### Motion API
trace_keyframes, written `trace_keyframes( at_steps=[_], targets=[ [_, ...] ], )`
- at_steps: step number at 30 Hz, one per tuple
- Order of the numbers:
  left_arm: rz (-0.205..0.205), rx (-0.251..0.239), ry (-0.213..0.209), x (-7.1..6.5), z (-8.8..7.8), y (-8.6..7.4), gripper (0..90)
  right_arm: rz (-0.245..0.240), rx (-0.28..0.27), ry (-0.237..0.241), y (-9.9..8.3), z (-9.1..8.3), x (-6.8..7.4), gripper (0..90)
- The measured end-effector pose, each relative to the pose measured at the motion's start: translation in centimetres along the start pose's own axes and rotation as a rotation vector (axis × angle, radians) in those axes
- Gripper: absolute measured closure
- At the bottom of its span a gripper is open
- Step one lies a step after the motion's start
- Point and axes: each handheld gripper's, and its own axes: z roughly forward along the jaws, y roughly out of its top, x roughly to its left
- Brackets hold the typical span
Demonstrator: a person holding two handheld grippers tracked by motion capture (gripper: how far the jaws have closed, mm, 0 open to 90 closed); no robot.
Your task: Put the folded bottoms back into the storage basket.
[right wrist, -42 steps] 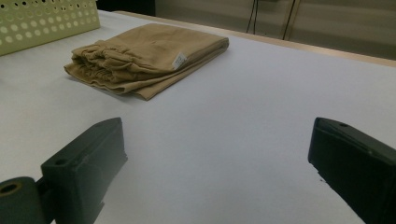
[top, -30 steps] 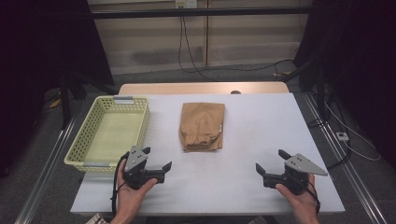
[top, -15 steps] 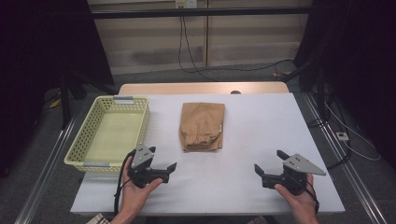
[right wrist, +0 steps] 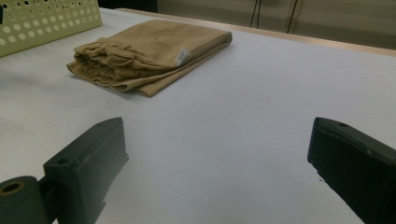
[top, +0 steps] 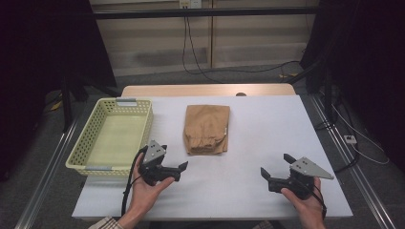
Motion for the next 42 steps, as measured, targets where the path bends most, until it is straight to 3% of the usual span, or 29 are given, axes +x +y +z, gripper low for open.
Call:
trace_keyframes(
  at_steps=[7,10,14,19,29,31,42],
  targets=[
    [-0.023,-0.012,0.020,0.8,0.9,0.5,4.9,0.000,-0.001,0.004,0.0,0.0,0.0,4.4],
    [-0.059,0.004,0.008,1.2,1.7,0.6,5.0,-0.005,-0.002,0.002,0.1,0.1,0.0,4.1],
    [-0.051,0.008,0.010,1.3,2.0,1.1,4.8,-0.002,-0.001,-0.003,0.1,0.1,0.0,4.1],
    [-0.100,0.039,-0.025,1.4,2.8,1.8,5.0,0.003,-0.002,-0.004,0.0,0.0,0.0,4.0],
    [-0.114,0.052,-0.035,1.9,3.5,2.9,5.1,0.003,-0.001,-0.001,0.0,0.0,-0.1,4.1],
    [-0.105,0.064,-0.057,2.0,4.1,3.2,5.1,0.006,-0.002,0.000,0.0,0.0,-0.1,4.1],
    [-0.117,0.083,-0.058,2.1,5.4,4.4,5.5,0.005,-0.001,0.001,0.0,-0.1,-0.1,4.1]
  ],
)
